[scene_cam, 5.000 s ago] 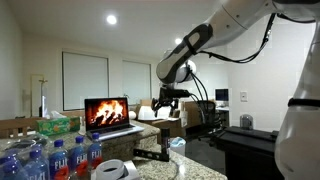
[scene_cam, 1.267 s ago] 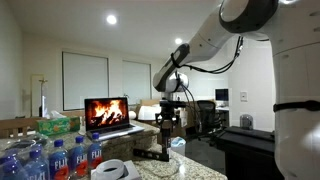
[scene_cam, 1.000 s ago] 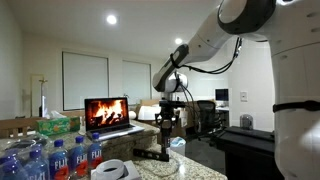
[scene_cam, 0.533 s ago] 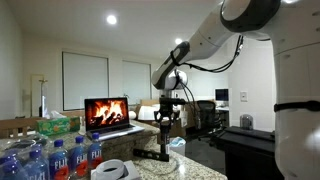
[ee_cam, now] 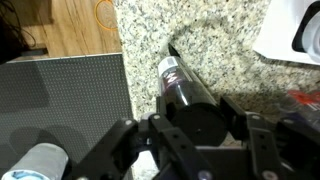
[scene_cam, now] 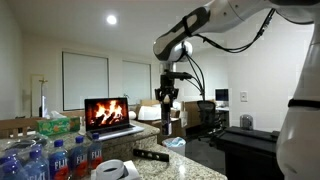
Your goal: Pick up the marker, seal tape and remote and put them on the box
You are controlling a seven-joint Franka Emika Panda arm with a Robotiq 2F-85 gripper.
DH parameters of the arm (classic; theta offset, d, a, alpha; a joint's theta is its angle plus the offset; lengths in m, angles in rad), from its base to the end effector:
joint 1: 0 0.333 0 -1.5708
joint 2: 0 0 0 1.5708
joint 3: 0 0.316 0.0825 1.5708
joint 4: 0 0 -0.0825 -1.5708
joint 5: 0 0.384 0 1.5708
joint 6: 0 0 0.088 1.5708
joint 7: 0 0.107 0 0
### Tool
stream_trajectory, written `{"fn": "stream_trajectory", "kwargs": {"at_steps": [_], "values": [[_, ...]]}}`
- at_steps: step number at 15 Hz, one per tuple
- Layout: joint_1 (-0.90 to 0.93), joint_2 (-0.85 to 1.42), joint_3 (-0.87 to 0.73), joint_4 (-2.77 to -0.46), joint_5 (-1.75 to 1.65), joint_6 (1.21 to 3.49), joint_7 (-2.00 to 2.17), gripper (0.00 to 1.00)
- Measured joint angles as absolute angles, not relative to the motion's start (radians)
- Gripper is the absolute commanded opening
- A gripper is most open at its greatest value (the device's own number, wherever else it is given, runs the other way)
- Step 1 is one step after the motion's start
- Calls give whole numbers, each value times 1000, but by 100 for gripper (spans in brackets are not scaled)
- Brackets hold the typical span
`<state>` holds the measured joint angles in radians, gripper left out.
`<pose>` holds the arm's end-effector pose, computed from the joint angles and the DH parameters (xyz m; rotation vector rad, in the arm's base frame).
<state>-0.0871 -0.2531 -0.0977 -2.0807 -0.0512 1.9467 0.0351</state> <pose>0.4838 -0.0977 0.5454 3.0877 -0.3133 0.1802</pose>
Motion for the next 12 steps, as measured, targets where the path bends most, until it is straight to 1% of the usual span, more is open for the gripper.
{"fn": "stream_trajectory", "kwargs": {"at_steps": [5, 12], "values": [[-19, -306, -67, -2010, -50, 1855, -132, 31], [89, -199, 0, -1904, -47, 1847, -327, 31]]}}
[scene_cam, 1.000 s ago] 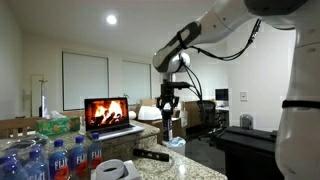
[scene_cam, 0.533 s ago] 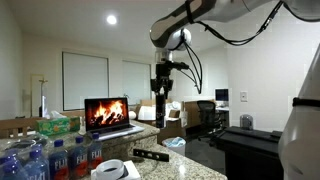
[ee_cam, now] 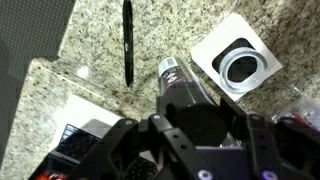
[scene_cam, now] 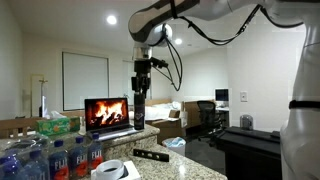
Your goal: Pick up the marker, seal tape and remote and put them on the box
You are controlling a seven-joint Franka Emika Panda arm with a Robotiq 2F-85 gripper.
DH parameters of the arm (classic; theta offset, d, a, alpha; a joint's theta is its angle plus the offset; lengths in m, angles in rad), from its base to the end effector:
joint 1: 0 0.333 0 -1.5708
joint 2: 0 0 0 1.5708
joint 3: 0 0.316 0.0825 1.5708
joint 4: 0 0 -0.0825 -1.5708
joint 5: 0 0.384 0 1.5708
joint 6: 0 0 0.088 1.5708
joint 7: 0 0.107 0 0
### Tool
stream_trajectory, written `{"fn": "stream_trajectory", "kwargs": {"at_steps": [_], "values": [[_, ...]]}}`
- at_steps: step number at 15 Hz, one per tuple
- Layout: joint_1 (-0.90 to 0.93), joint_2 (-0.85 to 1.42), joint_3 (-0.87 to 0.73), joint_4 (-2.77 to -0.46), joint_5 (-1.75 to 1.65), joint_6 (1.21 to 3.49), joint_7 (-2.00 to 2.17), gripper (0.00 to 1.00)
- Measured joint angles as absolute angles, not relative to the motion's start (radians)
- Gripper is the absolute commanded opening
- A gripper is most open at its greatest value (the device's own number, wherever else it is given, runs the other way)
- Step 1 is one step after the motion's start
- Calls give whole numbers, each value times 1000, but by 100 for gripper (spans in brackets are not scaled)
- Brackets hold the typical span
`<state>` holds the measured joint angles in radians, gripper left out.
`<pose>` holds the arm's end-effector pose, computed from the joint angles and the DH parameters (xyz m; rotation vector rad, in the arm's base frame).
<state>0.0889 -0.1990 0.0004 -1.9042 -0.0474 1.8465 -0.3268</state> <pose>0.5105 0.0420 0.5959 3.0024 0.6490 0.2074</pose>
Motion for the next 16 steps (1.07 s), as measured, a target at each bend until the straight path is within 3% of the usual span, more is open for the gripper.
{"fn": "stream_trajectory", "kwargs": {"at_steps": [10, 16], "values": [[283, -29, 252, -1797, -55, 1848, -308, 31], [283, 35, 254, -1738, -50, 1842, -83, 31]]}}
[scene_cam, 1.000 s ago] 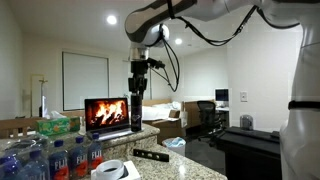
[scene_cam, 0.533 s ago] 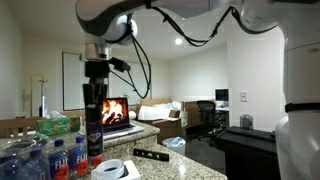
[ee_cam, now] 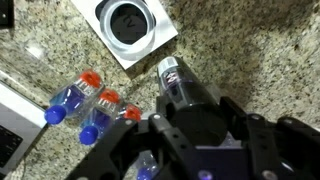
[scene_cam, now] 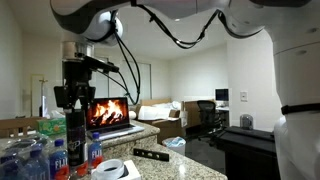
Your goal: Pick up the marker, seal tape and remote and put them on the box
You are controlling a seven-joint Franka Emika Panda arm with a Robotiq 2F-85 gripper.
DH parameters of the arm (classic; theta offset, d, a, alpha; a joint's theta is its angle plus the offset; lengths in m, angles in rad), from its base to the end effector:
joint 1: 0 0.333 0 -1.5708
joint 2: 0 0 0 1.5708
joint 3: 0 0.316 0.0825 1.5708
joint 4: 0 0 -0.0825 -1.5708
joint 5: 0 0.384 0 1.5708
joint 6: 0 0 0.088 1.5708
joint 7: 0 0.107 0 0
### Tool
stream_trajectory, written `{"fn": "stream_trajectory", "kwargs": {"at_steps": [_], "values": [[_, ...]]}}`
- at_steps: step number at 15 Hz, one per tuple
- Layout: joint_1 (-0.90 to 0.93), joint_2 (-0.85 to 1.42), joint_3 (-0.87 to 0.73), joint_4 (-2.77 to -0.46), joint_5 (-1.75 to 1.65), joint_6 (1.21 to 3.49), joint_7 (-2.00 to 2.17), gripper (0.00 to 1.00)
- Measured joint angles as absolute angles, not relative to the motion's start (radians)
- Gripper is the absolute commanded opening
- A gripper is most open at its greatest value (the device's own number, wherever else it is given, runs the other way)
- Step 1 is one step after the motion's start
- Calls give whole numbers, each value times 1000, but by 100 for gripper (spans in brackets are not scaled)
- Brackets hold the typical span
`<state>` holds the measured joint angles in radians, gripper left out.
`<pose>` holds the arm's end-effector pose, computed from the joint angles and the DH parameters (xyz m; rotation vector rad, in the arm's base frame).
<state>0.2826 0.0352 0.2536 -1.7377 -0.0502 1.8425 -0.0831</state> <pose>0.5028 0.2918 0.5497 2.9625 0.9663 0.1215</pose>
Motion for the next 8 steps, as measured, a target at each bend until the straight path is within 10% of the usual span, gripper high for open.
{"fn": "stream_trajectory", "kwargs": {"at_steps": [8], "values": [[235, 40, 189, -1758, -4, 1839, 25, 31]]}}
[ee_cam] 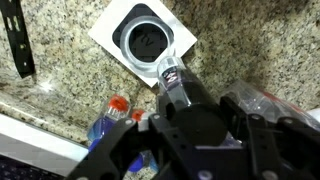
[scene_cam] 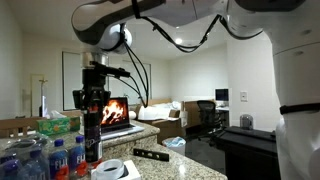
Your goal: Pick up the marker, seal tape and remote and put them on the box
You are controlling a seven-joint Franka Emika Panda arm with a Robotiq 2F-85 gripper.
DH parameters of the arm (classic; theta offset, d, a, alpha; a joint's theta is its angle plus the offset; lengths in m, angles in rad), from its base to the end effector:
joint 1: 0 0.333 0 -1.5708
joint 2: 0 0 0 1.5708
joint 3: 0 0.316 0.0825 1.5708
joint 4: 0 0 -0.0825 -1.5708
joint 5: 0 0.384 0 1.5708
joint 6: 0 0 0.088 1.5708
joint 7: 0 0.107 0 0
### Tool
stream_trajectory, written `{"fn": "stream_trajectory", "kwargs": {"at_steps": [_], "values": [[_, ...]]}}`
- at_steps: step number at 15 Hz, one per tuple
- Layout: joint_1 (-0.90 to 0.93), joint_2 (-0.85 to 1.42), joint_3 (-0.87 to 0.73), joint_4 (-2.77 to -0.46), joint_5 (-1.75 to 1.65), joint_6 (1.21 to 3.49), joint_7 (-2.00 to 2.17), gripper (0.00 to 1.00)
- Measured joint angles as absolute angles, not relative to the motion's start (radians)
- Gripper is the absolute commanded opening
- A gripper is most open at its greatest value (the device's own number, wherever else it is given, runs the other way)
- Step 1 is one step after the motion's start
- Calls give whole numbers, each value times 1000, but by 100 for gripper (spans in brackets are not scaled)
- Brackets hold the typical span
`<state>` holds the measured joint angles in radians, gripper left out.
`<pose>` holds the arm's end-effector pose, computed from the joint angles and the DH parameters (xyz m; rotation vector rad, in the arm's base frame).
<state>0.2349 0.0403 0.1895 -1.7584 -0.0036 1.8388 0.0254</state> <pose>0.5293 0.2371 0.5361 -3.0657 -0.6208 -0.0608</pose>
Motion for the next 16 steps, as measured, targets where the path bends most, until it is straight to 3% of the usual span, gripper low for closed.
{"fn": "stream_trajectory", "kwargs": {"at_steps": [16], "values": [[196, 24, 136, -1869, 72, 1924, 192, 31]]}}
